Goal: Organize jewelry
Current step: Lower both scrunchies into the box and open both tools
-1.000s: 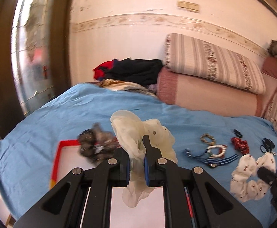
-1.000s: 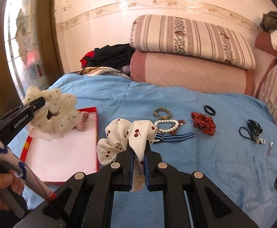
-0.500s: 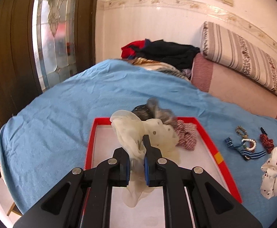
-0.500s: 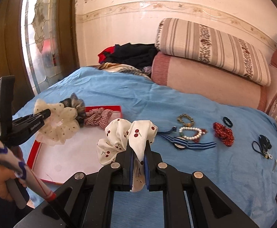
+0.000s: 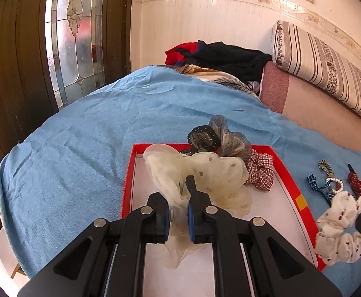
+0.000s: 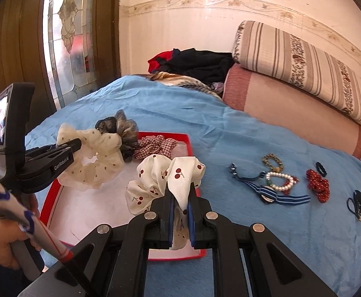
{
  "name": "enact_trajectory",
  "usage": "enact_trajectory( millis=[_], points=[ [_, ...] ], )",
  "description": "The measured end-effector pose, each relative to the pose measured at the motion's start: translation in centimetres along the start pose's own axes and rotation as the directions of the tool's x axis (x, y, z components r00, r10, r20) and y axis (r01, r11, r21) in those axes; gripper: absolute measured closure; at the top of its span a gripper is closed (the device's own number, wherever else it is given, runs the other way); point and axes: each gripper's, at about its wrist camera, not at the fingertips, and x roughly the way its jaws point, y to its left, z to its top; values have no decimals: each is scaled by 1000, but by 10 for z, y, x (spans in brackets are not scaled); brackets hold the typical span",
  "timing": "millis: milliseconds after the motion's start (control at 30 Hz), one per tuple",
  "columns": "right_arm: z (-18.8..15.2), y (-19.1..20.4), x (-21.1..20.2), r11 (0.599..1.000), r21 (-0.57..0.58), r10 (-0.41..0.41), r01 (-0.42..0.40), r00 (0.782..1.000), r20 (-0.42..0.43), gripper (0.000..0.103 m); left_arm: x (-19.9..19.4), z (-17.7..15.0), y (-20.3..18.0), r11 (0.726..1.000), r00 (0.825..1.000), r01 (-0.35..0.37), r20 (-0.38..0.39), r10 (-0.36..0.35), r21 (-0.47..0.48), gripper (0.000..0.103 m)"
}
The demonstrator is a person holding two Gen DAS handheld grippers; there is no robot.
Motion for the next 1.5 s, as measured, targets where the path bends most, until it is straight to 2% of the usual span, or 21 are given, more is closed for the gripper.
enact_trajectory(
  millis=[267, 567, 833, 1500],
  points=[
    [4, 14, 32, 999, -27, 18, -19, 999, -37, 93, 18, 0, 1, 999, 998, -38, -43, 38, 2, 93],
    [10, 22, 68, 998, 4, 63, -63, 993, -98, 93, 31, -1, 4, 997, 994, -74, -77, 75, 9, 92],
    [16, 25, 90, 997, 21, 73, -70, 989, -125, 93, 38, -2, 7, 996, 991, -92, -97, 93, 10, 92],
    [18, 27, 114, 1000, -16, 10, -13, 987, -158, 93, 44, -3, 8, 994, 987, -111, -113, 111, 7, 91]
  ],
)
